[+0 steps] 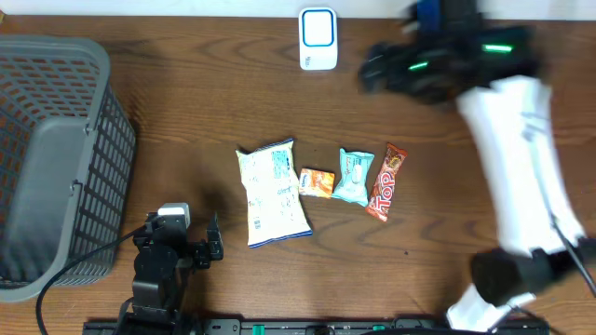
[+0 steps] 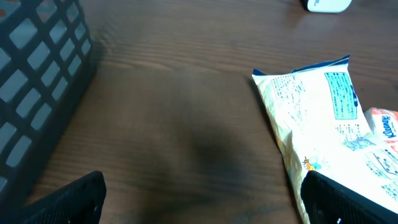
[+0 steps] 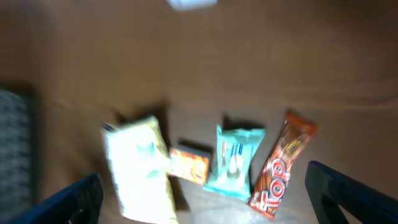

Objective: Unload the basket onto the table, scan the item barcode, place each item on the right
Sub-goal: 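Move the right gripper over the items and grasp the teal wipes pack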

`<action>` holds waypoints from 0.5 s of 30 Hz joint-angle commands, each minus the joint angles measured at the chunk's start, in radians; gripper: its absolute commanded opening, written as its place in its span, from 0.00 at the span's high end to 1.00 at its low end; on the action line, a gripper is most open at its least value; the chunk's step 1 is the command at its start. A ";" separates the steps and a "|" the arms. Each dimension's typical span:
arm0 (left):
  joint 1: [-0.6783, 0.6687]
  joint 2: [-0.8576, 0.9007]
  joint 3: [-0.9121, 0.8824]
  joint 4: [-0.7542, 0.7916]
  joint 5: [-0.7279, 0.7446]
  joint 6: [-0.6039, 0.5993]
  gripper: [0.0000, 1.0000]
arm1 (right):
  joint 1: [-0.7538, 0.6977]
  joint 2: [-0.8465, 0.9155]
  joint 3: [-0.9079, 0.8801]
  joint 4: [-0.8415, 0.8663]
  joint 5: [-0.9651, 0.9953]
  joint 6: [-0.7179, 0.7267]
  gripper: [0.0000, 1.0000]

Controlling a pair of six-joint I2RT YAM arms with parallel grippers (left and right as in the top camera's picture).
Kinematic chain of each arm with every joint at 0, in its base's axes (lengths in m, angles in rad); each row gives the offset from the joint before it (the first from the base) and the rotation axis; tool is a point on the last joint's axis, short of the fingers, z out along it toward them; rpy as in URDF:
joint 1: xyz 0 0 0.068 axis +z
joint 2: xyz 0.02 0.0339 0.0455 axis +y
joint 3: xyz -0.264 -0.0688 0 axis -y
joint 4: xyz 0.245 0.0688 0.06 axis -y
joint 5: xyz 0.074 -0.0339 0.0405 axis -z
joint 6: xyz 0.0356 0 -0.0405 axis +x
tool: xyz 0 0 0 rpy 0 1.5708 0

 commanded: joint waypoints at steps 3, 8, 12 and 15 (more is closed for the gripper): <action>0.002 -0.006 0.014 0.001 0.010 0.017 0.01 | 0.158 0.168 -0.060 -0.025 0.346 0.138 0.01; 0.002 -0.006 0.014 0.001 0.010 0.017 0.01 | 0.230 0.310 -0.060 -0.029 0.388 0.214 0.10; 0.002 -0.006 0.014 0.001 0.010 0.017 0.01 | 0.271 0.400 -0.060 -0.034 0.493 0.304 0.14; 0.002 -0.006 0.014 0.001 0.010 0.017 0.01 | 0.291 0.459 -0.060 -0.072 0.553 0.359 0.20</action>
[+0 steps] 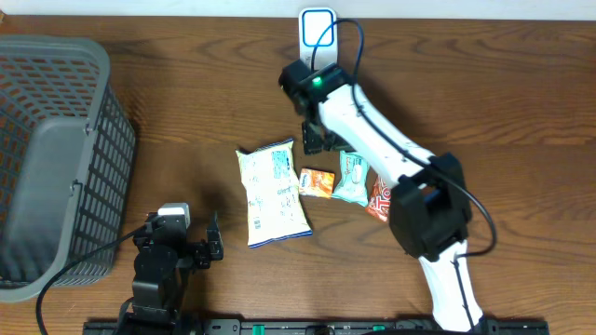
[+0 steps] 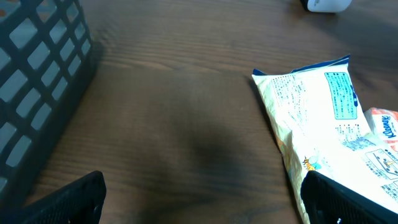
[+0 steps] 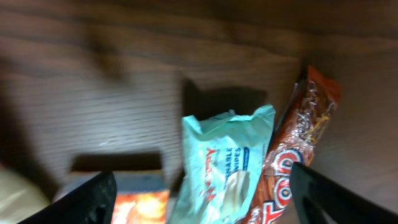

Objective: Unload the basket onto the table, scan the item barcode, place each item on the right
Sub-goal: 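Move the right gripper over the items and grasp the teal wipes pack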

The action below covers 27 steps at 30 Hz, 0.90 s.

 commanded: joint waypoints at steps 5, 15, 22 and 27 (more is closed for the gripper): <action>0.002 -0.006 0.014 0.001 0.010 0.017 0.01 | 0.049 0.138 0.002 -0.065 0.183 0.150 0.20; 0.002 -0.006 0.014 0.001 0.010 0.017 0.01 | 0.074 0.284 0.002 -0.146 0.178 0.151 0.52; 0.002 -0.006 0.014 0.001 0.010 0.017 0.01 | 0.083 0.338 0.002 -0.174 0.138 0.169 0.99; 0.002 -0.006 0.014 0.001 0.010 0.017 0.01 | 0.080 0.301 0.054 -0.208 0.106 0.147 0.99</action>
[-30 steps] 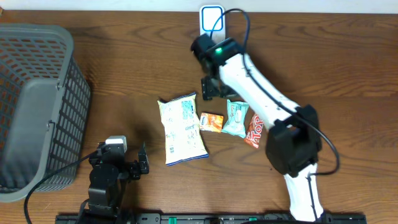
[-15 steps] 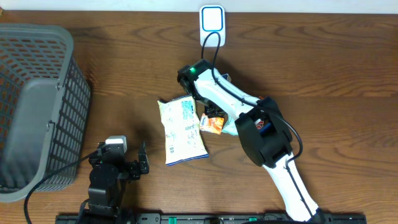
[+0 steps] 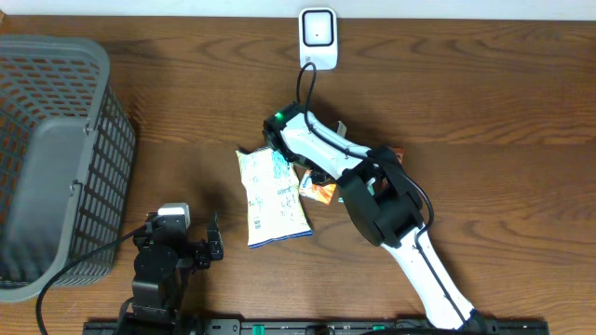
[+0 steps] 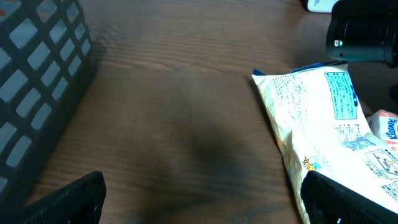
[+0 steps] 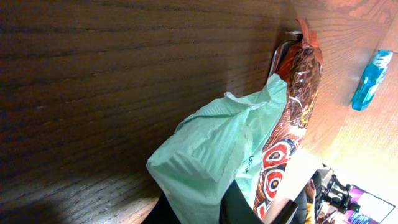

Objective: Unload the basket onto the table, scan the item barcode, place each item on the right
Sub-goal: 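Move the right gripper over the items and grasp the teal wipes pack, then lift the wipes pack and raise it toward the scanner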

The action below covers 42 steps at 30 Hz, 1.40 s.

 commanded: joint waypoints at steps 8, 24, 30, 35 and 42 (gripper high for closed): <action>0.002 -0.006 0.014 0.001 0.010 0.017 0.01 | -0.067 -0.143 0.144 0.003 -0.420 -0.412 0.99; 0.002 -0.006 0.014 0.001 0.010 0.017 0.01 | -0.281 -0.302 0.123 -0.104 -1.566 -1.384 0.99; 0.002 -0.006 0.014 0.001 0.010 0.017 0.01 | -0.281 -0.302 0.113 -0.109 -1.764 -1.171 0.99; 0.002 -0.006 0.014 0.001 0.010 0.017 0.01 | -0.259 -0.302 0.113 -0.109 -1.773 -0.964 0.99; 0.002 -0.006 0.014 0.001 0.010 0.017 0.01 | -0.247 -0.302 0.112 -0.109 -1.820 -0.968 0.99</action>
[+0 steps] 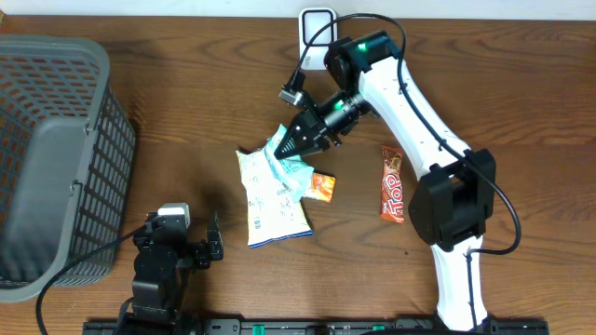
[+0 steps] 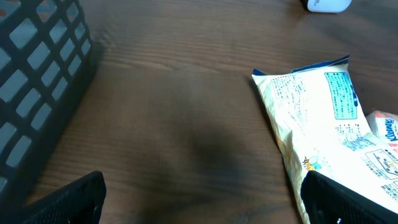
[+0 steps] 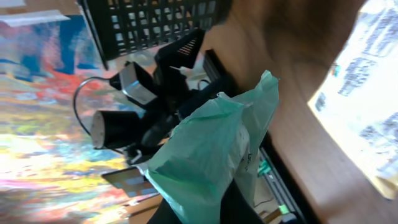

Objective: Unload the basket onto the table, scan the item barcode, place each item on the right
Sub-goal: 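Lift the wipes pack and raise it toward the scanner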

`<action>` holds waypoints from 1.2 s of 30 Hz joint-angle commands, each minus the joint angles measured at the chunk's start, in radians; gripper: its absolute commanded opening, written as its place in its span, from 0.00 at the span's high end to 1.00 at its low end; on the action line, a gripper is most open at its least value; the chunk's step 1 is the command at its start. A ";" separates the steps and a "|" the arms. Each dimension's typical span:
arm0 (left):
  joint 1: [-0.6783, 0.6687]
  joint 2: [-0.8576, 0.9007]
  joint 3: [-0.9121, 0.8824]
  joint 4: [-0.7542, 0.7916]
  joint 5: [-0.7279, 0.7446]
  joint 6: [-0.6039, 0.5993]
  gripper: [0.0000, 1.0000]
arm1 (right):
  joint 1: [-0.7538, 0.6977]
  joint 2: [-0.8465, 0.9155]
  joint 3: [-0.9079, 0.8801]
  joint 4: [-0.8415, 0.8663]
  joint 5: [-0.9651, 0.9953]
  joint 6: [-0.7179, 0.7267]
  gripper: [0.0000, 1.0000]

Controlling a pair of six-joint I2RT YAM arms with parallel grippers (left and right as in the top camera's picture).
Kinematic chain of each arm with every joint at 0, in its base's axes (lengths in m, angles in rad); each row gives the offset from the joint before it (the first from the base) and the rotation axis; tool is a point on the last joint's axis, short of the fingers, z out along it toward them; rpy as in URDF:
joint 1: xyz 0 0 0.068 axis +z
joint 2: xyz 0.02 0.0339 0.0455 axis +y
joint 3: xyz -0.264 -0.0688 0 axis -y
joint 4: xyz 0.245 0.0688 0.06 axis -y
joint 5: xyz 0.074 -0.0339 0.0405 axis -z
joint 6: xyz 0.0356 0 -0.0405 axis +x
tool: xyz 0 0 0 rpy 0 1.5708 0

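My right gripper (image 1: 300, 140) is shut on a mint-green tissue packet (image 1: 285, 158) and holds it off the table, over the upper right corner of the pale yellow snack bag (image 1: 272, 197). In the right wrist view the packet (image 3: 214, 149) fills the gap between the dark fingers of that gripper (image 3: 208, 200). The white scanner (image 1: 317, 20) stands at the table's far edge, partly behind the right arm. My left gripper (image 2: 214, 202) rests open low at the front left, with bare wood between its fingers (image 2: 78, 198).
A grey mesh basket (image 1: 56, 158) takes up the left side. A small orange packet (image 1: 321, 187) lies right of the snack bag, and a red TOP bar (image 1: 391, 195) lies further right. The snack bag (image 2: 323, 118) reaches my left gripper's right finger.
My right gripper was shut on the green packet down on the table in the row of items; now it holds it lifted over the snack bag's corner. The TOP bar lies a little lower and straighter.
The green packet lay between the orange packet and the TOP bar while my right arm was at the far right. Then the open right gripper hung over the packet, then it was shut on it, and now the packet is off the table. The left arm stayed still.
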 commanded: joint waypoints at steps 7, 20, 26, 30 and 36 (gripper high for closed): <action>0.003 -0.006 0.014 0.001 0.010 0.017 0.01 | -0.011 -0.006 -0.042 -0.002 0.002 -0.109 0.99; 0.003 -0.006 0.014 0.001 0.010 0.017 0.01 | -0.066 -0.006 -0.235 0.019 -0.377 -0.868 0.99; 0.003 -0.006 0.014 0.001 0.010 0.017 0.01 | -0.071 -0.006 -0.237 -0.005 -0.340 -0.691 0.99; 0.003 -0.006 0.014 0.001 0.010 0.017 0.01 | -0.083 -0.006 -0.237 -0.005 -0.175 -0.534 0.99; 0.003 -0.006 0.014 0.001 0.010 0.017 0.01 | -0.072 -0.029 -0.237 -0.005 0.111 -0.333 0.99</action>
